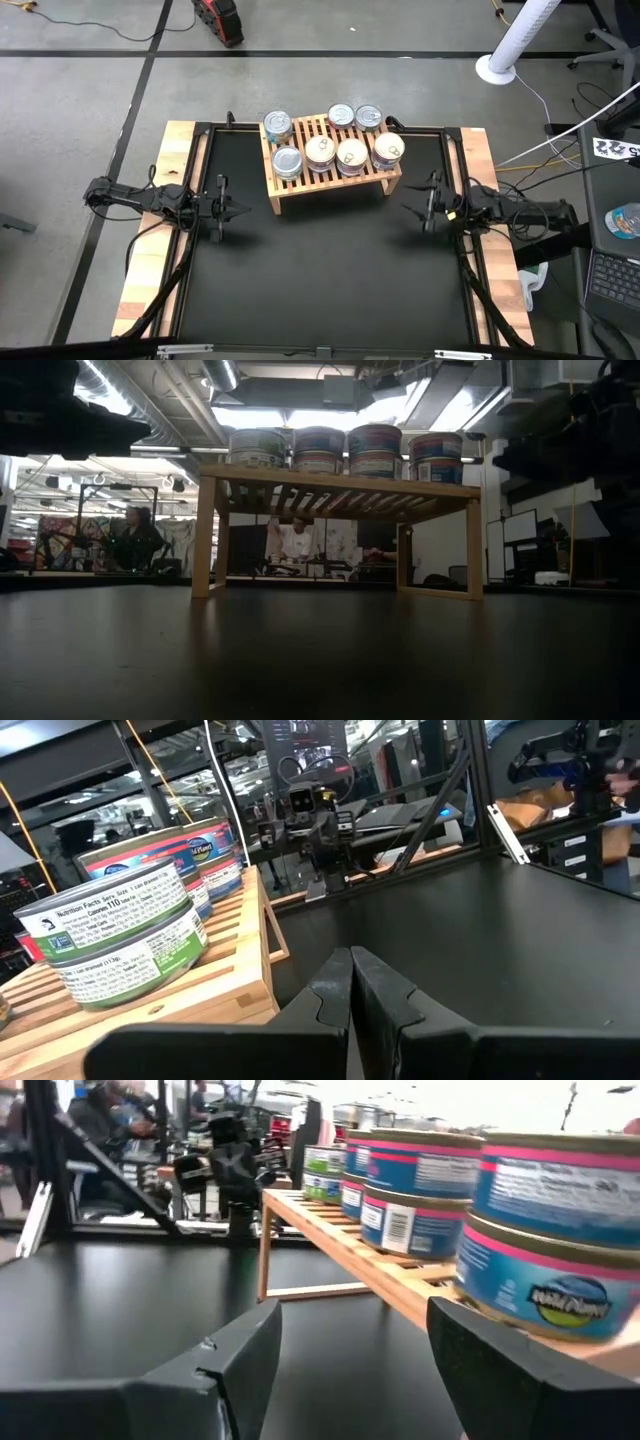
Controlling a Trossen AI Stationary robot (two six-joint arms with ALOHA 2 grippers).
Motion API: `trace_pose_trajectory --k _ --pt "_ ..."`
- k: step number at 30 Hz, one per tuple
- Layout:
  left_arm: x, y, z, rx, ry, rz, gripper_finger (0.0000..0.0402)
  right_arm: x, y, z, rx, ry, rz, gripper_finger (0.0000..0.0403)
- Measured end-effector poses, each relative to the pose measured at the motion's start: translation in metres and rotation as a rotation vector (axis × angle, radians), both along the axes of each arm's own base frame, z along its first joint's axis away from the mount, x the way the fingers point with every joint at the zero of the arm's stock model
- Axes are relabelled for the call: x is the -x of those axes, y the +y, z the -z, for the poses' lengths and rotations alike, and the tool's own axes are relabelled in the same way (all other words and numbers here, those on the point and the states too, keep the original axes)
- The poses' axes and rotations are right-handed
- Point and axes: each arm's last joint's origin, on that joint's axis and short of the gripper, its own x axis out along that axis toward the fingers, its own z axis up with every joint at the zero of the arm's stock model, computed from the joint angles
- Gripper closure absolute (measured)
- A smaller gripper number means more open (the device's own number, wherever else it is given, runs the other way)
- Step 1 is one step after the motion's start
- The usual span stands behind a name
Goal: Stack canned seafood by type on shelf
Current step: Return to Home Position
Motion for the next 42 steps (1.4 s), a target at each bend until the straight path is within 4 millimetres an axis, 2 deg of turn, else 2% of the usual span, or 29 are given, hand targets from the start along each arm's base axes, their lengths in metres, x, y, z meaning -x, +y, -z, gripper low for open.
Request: trace_pose_trajectory --k 4,42 --pt "0.0000 0.0000 0.0000 0.001 0.000 0.000 0.0396 0.0000 -0.0007 -0.0003 -0.067 -0.018 0.006 0.0155" --pt "0.0000 0.0000 0.0000 0.003 0.000 0.000 0.0396 0.0000 -0.0006 -0.0017 -0.067 -0.038 0.004 0.0155"
